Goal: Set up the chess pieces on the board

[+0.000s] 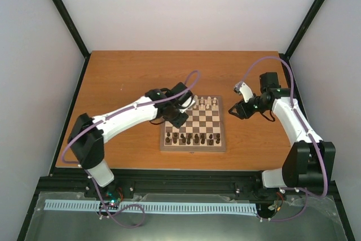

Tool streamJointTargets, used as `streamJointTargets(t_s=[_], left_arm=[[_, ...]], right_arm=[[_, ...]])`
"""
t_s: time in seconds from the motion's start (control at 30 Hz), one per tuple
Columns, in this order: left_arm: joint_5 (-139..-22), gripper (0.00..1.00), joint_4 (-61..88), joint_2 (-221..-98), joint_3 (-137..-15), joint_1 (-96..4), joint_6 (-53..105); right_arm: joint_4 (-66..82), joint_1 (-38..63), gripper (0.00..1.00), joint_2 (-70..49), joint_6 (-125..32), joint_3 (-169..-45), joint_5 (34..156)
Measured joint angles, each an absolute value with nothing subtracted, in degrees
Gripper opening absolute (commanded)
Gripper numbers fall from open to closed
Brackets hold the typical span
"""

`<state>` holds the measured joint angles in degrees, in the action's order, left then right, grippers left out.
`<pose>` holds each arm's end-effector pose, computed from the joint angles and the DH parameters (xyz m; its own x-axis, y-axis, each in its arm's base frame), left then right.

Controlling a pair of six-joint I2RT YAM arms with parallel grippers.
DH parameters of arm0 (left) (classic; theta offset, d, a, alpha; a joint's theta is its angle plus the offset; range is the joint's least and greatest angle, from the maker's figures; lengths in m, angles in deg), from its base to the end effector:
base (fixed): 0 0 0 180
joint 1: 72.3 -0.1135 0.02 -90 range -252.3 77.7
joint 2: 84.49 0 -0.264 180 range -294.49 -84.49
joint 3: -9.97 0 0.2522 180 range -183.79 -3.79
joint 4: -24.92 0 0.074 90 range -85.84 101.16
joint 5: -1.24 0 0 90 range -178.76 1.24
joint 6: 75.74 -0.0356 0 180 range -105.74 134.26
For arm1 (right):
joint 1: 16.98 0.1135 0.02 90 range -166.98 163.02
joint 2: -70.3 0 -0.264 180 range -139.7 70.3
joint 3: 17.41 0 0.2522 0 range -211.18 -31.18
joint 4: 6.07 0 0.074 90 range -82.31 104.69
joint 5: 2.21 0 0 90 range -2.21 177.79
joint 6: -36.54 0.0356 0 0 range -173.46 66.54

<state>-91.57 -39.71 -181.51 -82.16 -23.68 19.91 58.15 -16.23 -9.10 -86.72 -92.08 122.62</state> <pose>0.2273 -0.2554 0.2514 -0.6889 0.6332 -0.3527 0.6735 0.7391 0.0113 0.2596 0.0237 0.2559 -0.6619 -0.4589 -0.5927 -0.6923 0.6774 0.2487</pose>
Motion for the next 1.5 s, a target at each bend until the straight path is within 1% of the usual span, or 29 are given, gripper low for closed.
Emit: streamJointTargets(t_s=[0.13,0.2,0.27,0.33,0.4,0.43,0.47,0.5,0.53,0.63,0.73,0.9,1.03,1.27,1.5], left_arm=[[-95.4,0.40,-40.2,-176.2,-82.2,-25.6,20.5],[-97.5,0.47,-40.3,-173.2,-82.1,-26.5,21.0],[-99.8,0.57,-40.1,-169.6,-81.7,-27.2,21.6],[-102.4,0.71,-39.2,-165.0,-80.3,-27.8,22.4],[-105.2,0.85,-38.2,-160.3,-78.3,-28.1,22.8],[-106.9,0.94,-37.7,-157.4,-77.0,-28.3,23.3],[-108.4,0.99,-37.0,-154.8,-75.8,-28.4,23.4],[-110.0,1.00,-36.1,-151.8,-74.4,-28.6,23.9],[-111.5,1.00,-35.2,-149.0,-73.1,-28.6,24.0],[-115.4,1.00,-31.9,-141.7,-68.5,-28.9,24.4],[-119.9,1.00,-28.2,-135.9,-62.1,-28.9,25.8],[-127.2,1.00,-25.1,-131.6,-52.9,-29.0,30.1],[-132.0,1.00,-24.8,-132.2,-52.4,-30.0,33.8],[-133.3,1.00,-26.9,-138.0,-55.2,-34.0,38.5],[-135.6,1.00,-27.9,-136.5,-55.3,-34.1,39.3]], right_arm=[[58.5,-16.2,0.51,-7.2,-86.1,-93.8,122.4],[58.5,-16.2,0.51,-6.0,-85.4,-94.7,122.1],[58.4,-16.2,0.51,-4.6,-84.6,-95.6,121.6],[58.1,-16.2,0.53,-3.0,-83.5,-96.3,120.7],[57.6,-16.2,0.56,-0.9,-82.4,-96.6,119.7],[57.2,-16.2,0.60,0.3,-81.9,-96.8,119.2],[56.9,-16.2,0.68,1.5,-81.5,-96.9,118.5],[56.6,-16.2,0.93,2.9,-81.2,-97.1,117.8],[56.4,-16.2,0.99,3.9,-80.6,-97.3,117.2],[54.3,-16.2,1.00,6.8,-79.5,-97.1,115.3],[48.0,-16.2,1.00,10.4,-76.3,-92.5,114.3],[40.8,-16.2,1.00,12.7,-68.9,-83.7,110.0],[37.2,-16.2,1.00,13.1,-65.3,-82.3,105.8],[33.6,-16.2,1.00,15.4,-62.8,-81.8,102.3],[33.1,-16.2,1.00,17.9,-62.4,-81.7,101.1]])
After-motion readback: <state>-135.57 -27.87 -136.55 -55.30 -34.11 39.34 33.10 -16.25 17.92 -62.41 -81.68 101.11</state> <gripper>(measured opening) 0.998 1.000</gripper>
